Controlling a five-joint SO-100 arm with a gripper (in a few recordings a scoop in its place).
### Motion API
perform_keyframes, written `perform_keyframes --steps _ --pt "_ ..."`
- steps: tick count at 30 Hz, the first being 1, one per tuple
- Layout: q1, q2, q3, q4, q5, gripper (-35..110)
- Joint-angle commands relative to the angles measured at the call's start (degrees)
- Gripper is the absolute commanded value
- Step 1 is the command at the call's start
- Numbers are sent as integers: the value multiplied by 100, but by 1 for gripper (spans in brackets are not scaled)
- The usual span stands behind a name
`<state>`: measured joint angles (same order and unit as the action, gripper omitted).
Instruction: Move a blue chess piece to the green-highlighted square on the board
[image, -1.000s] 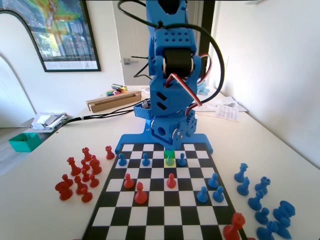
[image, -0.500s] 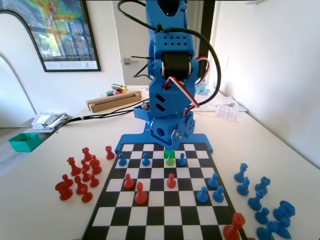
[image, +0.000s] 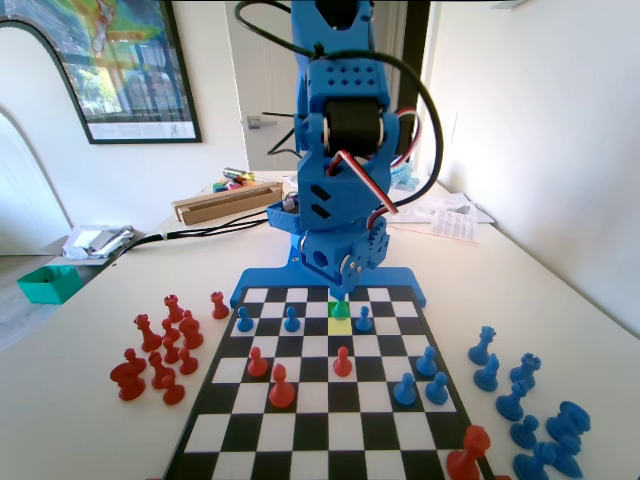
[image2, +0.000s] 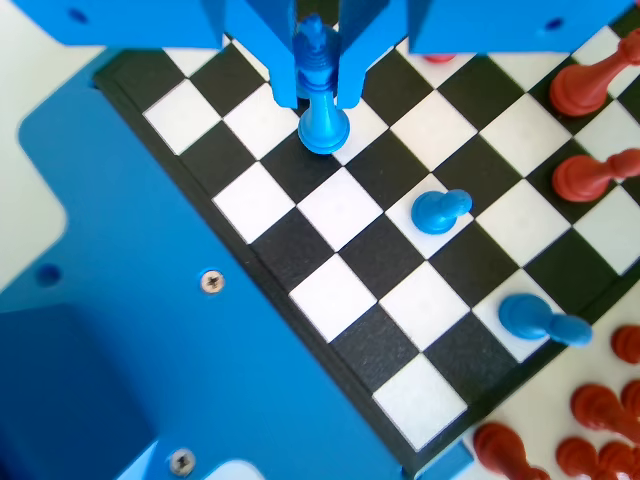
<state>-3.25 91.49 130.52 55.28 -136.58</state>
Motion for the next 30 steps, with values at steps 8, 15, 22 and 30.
perform_keyframes --steps 8,15,22,30 --pt "-211 756 185 193 -44 1" --pt "-299 958 765 -272 -53 1" --pt "-255 976 1081 -686 -141 1" --pt "-185 976 1213 -896 -167 2"
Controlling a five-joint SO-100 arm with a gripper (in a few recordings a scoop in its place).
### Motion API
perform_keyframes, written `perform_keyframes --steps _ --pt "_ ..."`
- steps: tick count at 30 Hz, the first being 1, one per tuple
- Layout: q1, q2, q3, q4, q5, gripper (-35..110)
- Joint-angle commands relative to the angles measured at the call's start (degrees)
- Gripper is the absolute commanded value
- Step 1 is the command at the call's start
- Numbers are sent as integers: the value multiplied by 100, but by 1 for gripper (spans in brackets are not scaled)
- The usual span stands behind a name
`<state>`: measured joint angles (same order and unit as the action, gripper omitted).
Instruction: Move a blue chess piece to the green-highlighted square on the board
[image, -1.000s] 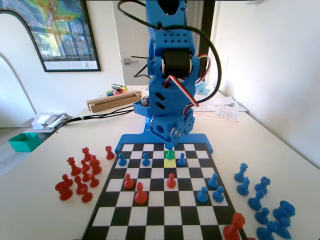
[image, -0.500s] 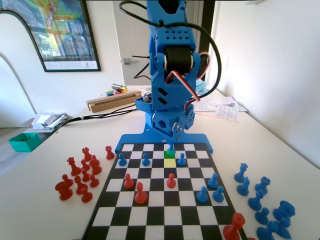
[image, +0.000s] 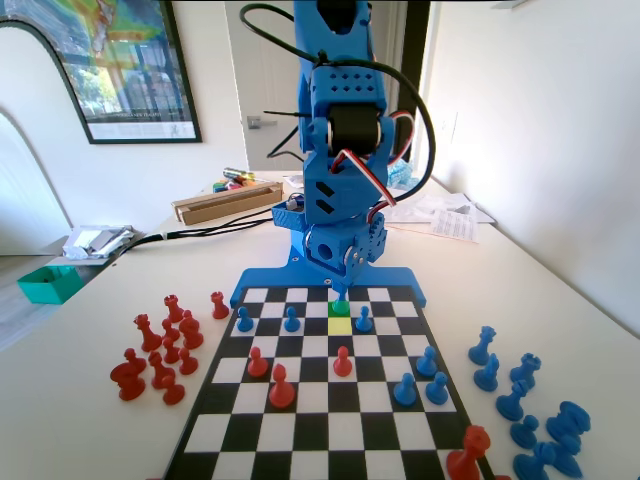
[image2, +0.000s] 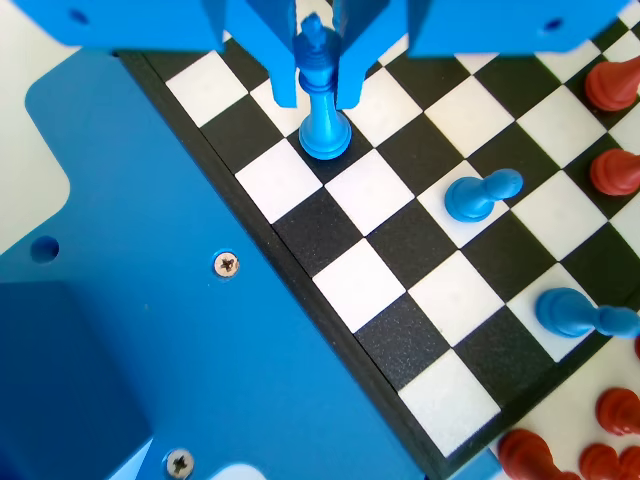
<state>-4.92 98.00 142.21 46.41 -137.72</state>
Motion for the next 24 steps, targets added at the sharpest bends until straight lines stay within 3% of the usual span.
perform_keyframes --steps 1,7,12,24 --pt "-18 325 44 -26 0 3" --pt "-9 325 9 -123 0 18" --pt "-18 334 -193 70 70 19" --pt "-264 721 -2443 2751 1020 9"
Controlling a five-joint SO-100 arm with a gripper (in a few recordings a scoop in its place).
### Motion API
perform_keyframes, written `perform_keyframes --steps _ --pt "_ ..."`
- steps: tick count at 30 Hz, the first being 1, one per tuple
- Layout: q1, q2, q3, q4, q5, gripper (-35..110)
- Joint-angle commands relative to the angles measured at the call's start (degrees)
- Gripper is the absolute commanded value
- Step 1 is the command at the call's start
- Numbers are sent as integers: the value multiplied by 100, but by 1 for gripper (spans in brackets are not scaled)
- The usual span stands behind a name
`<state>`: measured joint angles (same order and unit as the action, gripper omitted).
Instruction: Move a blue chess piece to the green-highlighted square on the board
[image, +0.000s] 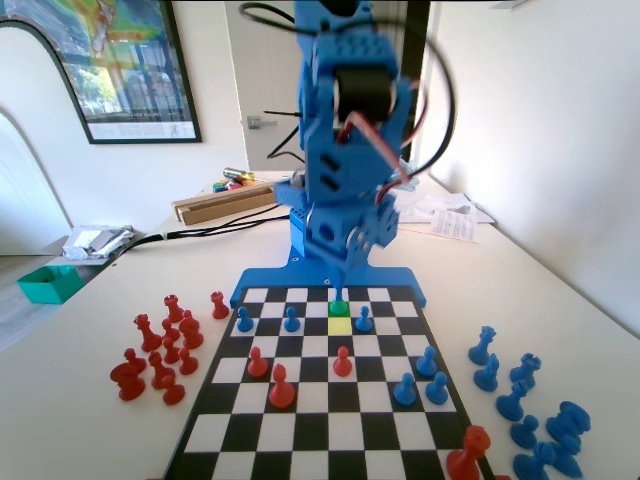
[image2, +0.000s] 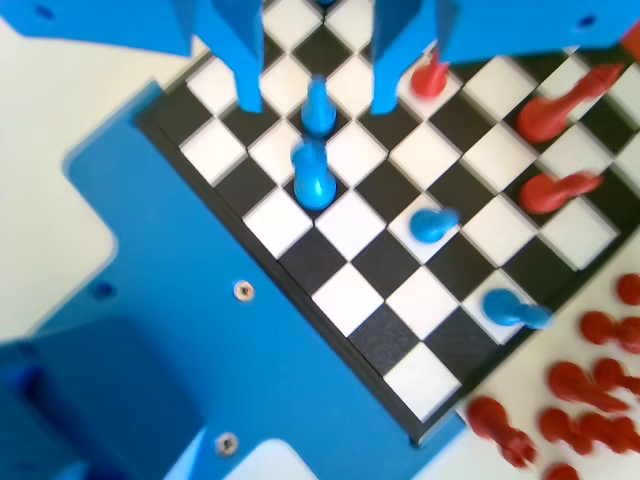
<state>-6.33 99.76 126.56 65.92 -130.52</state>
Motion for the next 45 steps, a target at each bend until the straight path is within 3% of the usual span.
perform_keyframes --steps 1,12,18,25,45 --pt "-149 624 -1072 1002 448 8" --pt "-193 1327 -2821 2452 1907 1" --pt "18 1898 -3270 2522 2839 1" --pt "431 2953 -3551 2900 2944 1" --pt "501 6425 -598 2575 3146 1"
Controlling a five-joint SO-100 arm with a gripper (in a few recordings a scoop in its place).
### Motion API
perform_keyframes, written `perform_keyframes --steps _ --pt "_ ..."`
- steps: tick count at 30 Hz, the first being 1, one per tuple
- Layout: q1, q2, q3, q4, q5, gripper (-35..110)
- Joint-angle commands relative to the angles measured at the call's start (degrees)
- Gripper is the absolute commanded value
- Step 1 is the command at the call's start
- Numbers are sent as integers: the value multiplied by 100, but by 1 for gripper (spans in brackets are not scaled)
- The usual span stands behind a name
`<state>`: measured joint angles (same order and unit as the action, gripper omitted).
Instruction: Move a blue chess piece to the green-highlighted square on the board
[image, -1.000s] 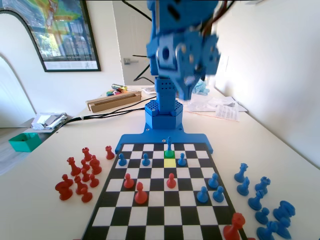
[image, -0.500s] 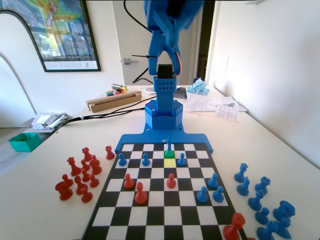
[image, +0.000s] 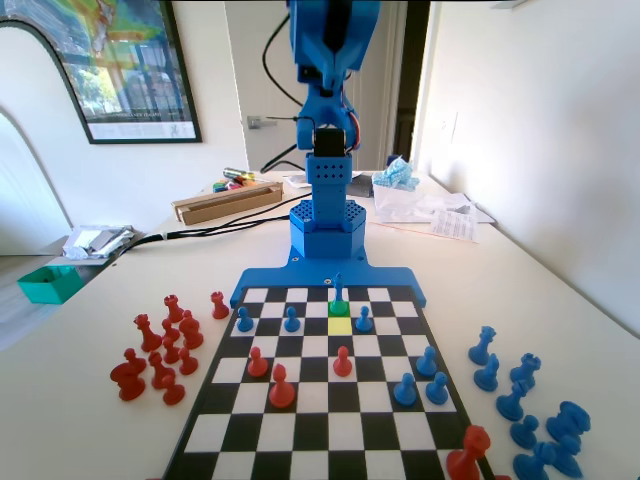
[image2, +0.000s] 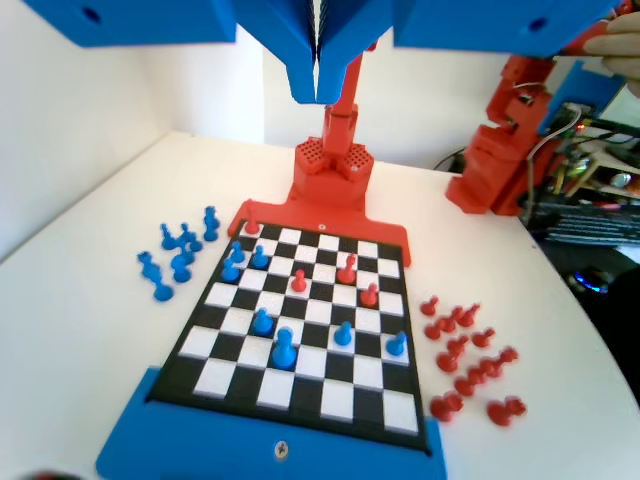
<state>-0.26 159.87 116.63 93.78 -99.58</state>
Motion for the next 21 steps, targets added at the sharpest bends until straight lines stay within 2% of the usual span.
perform_keyframes --steps 1,9,21 --pt "-105 519 571 -325 79 1" --pt "132 940 940 -817 114 1" --pt "237 1512 721 -571 132 1"
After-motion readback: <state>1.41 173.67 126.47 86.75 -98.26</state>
